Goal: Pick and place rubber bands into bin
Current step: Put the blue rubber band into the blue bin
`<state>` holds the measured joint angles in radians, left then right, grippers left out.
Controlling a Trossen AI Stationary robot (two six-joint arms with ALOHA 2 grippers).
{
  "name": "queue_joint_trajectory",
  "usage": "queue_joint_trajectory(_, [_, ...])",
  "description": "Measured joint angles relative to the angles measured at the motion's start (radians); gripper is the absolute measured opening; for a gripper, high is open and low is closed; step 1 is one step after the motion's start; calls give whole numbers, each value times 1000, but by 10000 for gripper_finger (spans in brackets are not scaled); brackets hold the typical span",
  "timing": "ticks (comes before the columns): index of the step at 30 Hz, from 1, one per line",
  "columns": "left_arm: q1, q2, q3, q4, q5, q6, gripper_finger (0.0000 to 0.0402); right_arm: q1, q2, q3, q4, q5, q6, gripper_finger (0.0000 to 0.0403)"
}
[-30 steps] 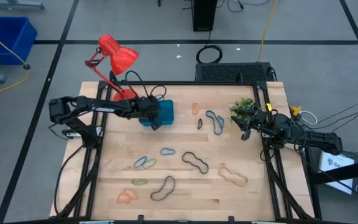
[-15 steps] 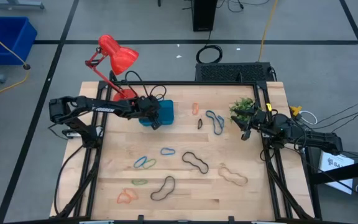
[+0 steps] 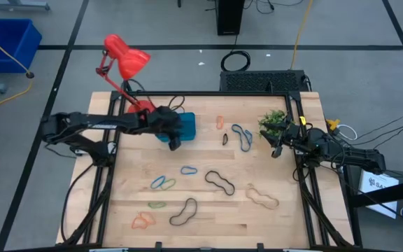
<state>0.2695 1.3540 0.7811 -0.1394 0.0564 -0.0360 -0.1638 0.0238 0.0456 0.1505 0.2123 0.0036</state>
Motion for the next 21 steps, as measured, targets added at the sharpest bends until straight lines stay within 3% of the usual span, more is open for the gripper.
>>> queue_joint_trajectory(3, [-46,-30,1,77,73,0,162,0,0,0,1,0,0,169])
queue_joint_trajectory(9, [-141,-42,1,96,82,-93,165,0,0,0,2,0,3,169])
queue_joint_trajectory(16, [-275,9,0,87,75,48,151,0,0,0,2,0,3,169])
queue_joint_trajectory(21, [-351,59,0,90,50,42,128,0,0,0,2,0,3,169])
